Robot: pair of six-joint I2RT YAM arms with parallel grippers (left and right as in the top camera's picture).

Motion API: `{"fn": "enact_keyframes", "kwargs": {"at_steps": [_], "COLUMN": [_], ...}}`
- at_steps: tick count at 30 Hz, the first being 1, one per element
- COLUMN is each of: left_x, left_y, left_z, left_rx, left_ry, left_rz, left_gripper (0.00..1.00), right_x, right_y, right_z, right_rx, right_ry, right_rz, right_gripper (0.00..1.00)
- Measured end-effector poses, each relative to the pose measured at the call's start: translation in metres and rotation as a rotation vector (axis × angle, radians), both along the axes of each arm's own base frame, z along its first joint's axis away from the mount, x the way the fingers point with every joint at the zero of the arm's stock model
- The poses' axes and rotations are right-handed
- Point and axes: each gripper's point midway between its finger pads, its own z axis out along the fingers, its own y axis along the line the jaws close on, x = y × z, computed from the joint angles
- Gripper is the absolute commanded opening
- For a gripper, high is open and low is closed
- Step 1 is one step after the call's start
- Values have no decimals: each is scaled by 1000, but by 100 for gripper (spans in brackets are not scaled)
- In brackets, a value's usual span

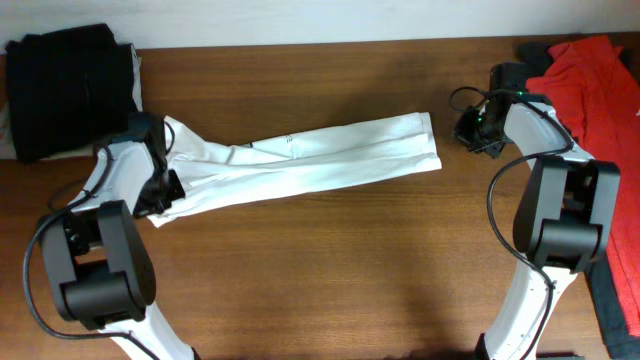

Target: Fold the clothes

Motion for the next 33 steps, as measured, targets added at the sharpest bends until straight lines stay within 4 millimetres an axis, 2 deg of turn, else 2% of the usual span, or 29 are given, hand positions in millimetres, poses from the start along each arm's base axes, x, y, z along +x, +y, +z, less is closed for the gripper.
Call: {"fn": "enact_keyframes", "kwargs": {"at_steps": [4,6,11,14,17,20,25,26,29,33], "left_x": [17,21,26,36,50,57,52,51,51,51], "left_y": [0,-4,-18,-39,-58,-71,-72,-72,-66,-39], "left_z": [39,51,49,47,46,29,-10,-15,-17,-17], "left_rx": [6,3,-68,-168,-200,-226,-243,-244,-229,-194], "left_ry": [-105,-141,-162,-200,-238,-224,-136,-128,-123,-137], "left_rz": [10,2,-8,-48,-96,-122,-104,-102,-92,-40], "left_gripper": [1,1,1,1,1,1,1,1,1,1], "right_x": [4,7,7,2,-5,-10,-13,-12,-11,-10], "right_y": [23,40,96,129,146,143,130,125,108,90], "right_z": [28,38,42,40,37,28,-7,-6,-7,-7], "right_rx": [93,112,131,122,123,119,152,167,191,178], "right_ry": [-61,-86,-94,-83,-58,-24,52,48,56,59], "right_rz": [77,133,278,349,375,363,307,294,239,196], "right_gripper": [4,4,5,8,6,7,6,5,4,4]}}
